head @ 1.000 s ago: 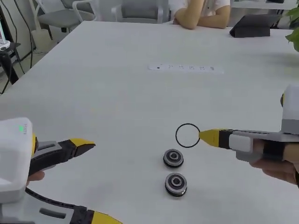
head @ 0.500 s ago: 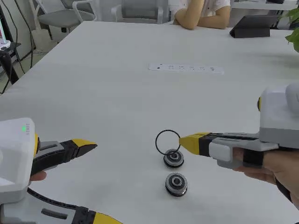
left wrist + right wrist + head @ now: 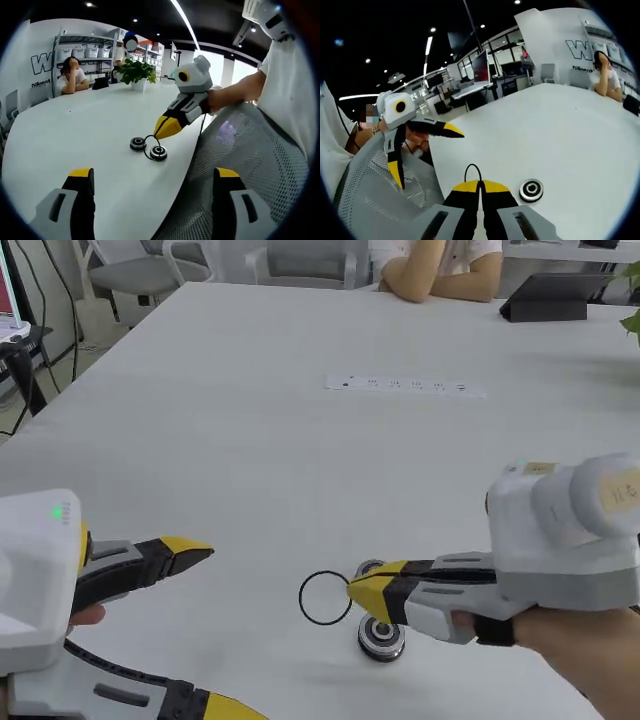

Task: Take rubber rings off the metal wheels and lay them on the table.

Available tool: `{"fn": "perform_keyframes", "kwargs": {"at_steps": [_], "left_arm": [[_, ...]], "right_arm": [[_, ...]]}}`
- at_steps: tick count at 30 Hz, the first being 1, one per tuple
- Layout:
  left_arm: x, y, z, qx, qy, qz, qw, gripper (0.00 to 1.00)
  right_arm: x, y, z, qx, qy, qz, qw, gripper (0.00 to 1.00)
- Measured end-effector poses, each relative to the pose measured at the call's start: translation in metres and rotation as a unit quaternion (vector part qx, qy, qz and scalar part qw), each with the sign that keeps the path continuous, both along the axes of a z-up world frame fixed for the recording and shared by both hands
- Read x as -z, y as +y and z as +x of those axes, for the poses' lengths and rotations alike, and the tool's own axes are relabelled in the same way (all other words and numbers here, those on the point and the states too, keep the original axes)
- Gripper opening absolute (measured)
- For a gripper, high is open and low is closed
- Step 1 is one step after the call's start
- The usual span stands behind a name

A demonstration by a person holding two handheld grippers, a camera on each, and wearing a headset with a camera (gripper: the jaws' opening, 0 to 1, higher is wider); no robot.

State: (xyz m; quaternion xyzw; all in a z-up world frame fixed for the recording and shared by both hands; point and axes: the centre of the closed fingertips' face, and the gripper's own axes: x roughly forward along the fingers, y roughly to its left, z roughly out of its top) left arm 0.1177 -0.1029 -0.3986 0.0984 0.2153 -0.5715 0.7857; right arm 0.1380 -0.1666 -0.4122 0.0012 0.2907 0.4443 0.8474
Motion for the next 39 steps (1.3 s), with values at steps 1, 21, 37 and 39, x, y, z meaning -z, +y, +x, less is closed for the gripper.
{"fn": "perform_keyframes", "kwargs": {"at_steps": [1,21,37,39], "left_arm": [[0.000,0.000,0.000,0.000,0.000,0.001,1.0000,0.98],[0.001,-0.001,-0.002,0.003,0.006,-0.002,1.0000,0.97],[0.002,-0.001,-0.003,0.005,0.006,0.000,1.0000,0.96],[0.002,-0.001,-0.003,0.005,0.007,0.000,1.0000,0.95]], "right_arm": [[0.002,0.001,-0.001,-0.004,-0.001,-0.003,1.0000,0.00],[0.030,0.010,-0.006,-0.037,-0.019,-0.059,0.9974,0.00],[0.047,0.010,-0.007,-0.064,-0.048,-0.110,0.9907,0.00],[0.046,0.010,-0.006,-0.062,-0.049,-0.110,0.9907,0.00]]}}
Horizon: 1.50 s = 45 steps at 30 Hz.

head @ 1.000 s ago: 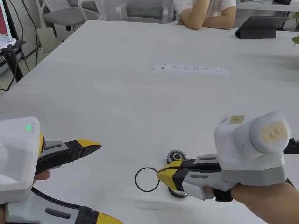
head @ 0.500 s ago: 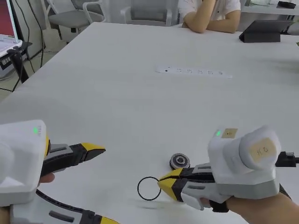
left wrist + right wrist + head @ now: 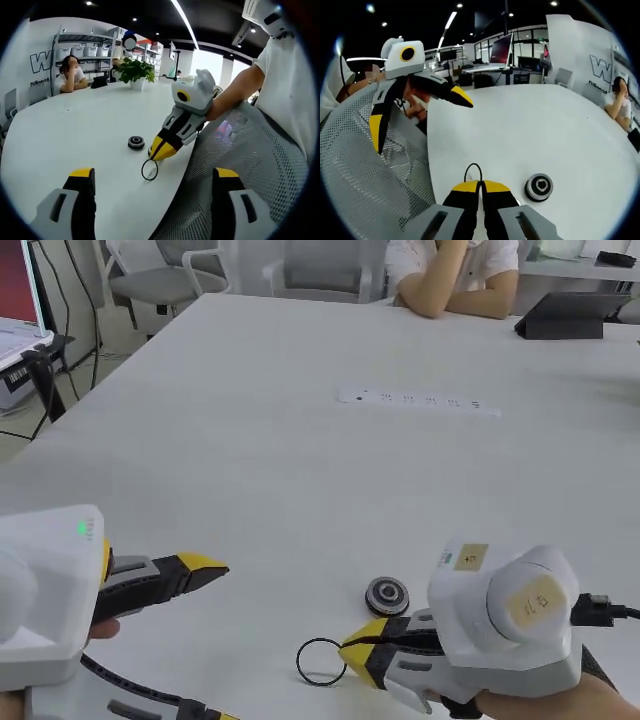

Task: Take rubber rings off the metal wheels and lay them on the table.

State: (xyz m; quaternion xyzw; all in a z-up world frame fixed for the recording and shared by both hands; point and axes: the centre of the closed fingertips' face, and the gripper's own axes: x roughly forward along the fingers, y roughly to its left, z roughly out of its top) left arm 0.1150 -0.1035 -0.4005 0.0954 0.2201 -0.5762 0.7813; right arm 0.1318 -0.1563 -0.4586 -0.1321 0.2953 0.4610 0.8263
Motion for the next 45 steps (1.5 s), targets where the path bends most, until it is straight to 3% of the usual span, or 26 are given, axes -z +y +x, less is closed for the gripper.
{"fn": "perform_keyframes", "kwargs": {"at_steps": [8,21,37,45], "left_arm": [[0.000,0.000,0.000,-0.001,0.002,-0.002,1.0000,0.95],[0.001,0.000,0.000,-0.001,0.004,-0.002,1.0000,0.94],[0.001,0.001,0.000,-0.003,0.006,-0.001,1.0000,0.94],[0.001,0.001,0.000,-0.003,0.006,-0.001,1.0000,0.94]], "right_arm": [[0.003,-0.002,0.001,-0.006,-0.010,-0.019,0.9998,0.06],[-0.003,-0.005,0.006,0.008,-0.007,-0.004,0.9999,0.06],[-0.042,-0.019,0.026,0.061,-0.024,0.056,0.9963,0.09],[-0.065,-0.033,0.039,0.094,-0.043,0.090,0.9905,0.11]]}}
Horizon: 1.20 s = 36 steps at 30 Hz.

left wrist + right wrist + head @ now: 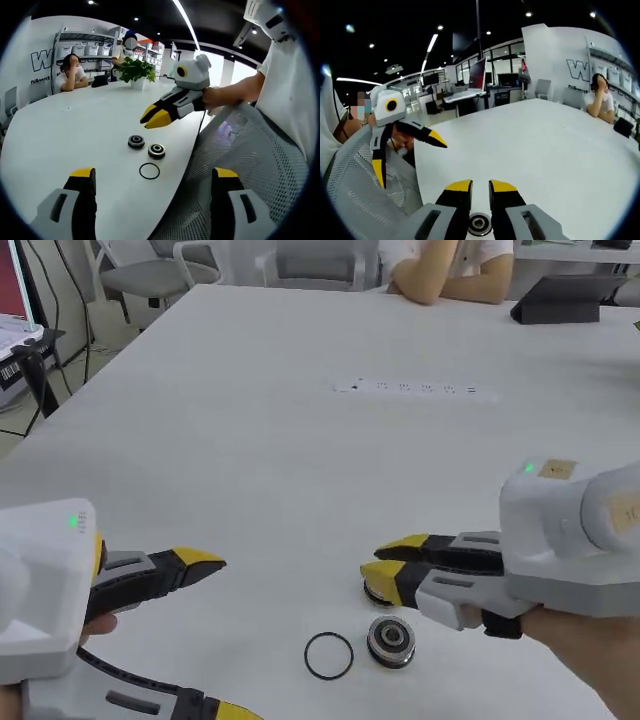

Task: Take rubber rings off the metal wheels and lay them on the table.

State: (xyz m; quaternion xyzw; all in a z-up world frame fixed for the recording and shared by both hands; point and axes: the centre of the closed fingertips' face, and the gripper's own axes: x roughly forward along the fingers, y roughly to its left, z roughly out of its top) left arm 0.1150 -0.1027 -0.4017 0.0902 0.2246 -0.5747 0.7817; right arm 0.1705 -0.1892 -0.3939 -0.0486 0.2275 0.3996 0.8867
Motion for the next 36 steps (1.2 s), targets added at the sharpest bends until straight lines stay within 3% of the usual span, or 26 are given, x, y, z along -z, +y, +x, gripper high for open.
{"fn": "perform_keyframes", "kwargs": {"at_steps": [8,15,26,32,36], "left_arm": [[0.000,0.000,-0.001,0.002,0.001,0.001,1.0000,0.94],[0.001,-0.001,-0.001,0.003,0.001,0.003,1.0000,0.94],[0.000,-0.002,-0.002,0.008,0.001,0.002,1.0000,0.94],[0.000,-0.001,-0.001,0.007,-0.005,0.007,0.9999,0.94],[-0.005,-0.001,0.001,0.006,-0.008,-0.001,1.0000,0.94]], "right_arm": [[-0.015,-0.013,0.006,0.023,-0.012,0.022,0.9994,0.11],[-0.019,-0.021,0.008,0.029,-0.009,0.027,0.9992,0.13],[-0.020,-0.032,0.009,0.038,0.010,0.050,0.9980,0.13],[-0.018,-0.032,0.008,0.035,0.013,0.049,0.9981,0.13],[-0.015,-0.034,0.006,0.028,0.018,0.046,0.9984,0.14]]}}
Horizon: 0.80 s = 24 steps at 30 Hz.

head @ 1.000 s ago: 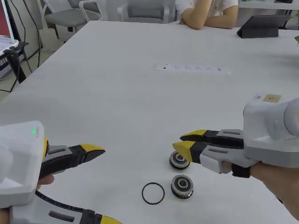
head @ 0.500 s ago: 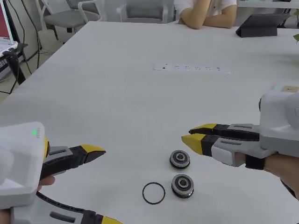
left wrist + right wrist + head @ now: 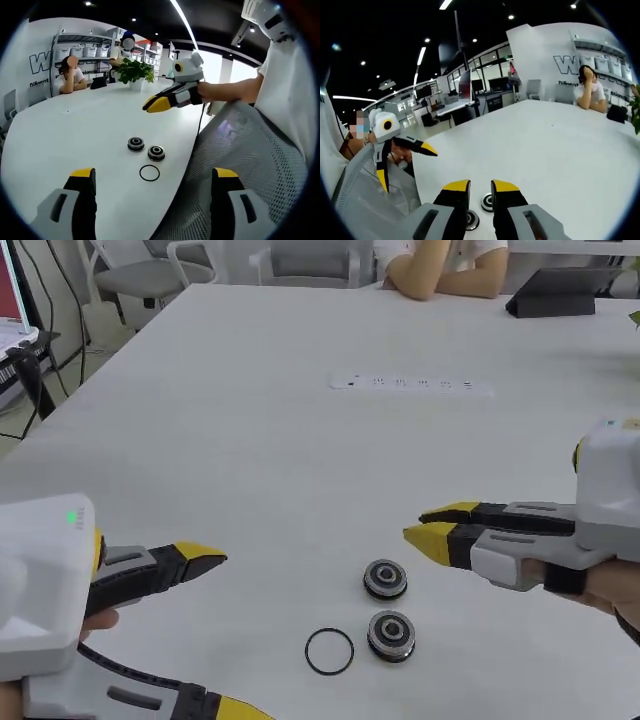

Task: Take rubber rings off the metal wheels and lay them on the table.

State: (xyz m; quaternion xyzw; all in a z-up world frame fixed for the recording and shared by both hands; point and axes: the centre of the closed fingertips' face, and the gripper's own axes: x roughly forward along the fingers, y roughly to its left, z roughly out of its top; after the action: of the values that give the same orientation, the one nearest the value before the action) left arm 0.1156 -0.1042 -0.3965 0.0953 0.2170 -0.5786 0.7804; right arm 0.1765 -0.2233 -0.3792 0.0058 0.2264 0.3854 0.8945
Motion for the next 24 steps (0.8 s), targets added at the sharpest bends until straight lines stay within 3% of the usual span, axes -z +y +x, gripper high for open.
{"fn": "perform_keyframes", "kwargs": {"at_steps": [6,9,17,24], "left_arm": [[-0.007,-0.003,0.000,0.010,-0.005,0.003,0.9999,0.95],[-0.014,-0.006,0.000,0.020,-0.009,0.000,0.9998,0.95],[-0.027,-0.014,0.001,0.041,-0.025,0.005,0.9988,0.95],[-0.043,-0.025,0.005,0.054,-0.036,-0.010,0.9978,0.95]], "right_arm": [[0.007,-0.005,-0.004,-0.014,0.001,-0.010,0.9999,0.15],[0.014,-0.011,-0.008,-0.017,0.020,-0.005,0.9997,0.15],[0.024,-0.014,-0.010,-0.029,0.031,-0.015,0.9990,0.15],[0.033,-0.012,-0.015,-0.045,0.045,-0.016,0.9979,0.16]]}}
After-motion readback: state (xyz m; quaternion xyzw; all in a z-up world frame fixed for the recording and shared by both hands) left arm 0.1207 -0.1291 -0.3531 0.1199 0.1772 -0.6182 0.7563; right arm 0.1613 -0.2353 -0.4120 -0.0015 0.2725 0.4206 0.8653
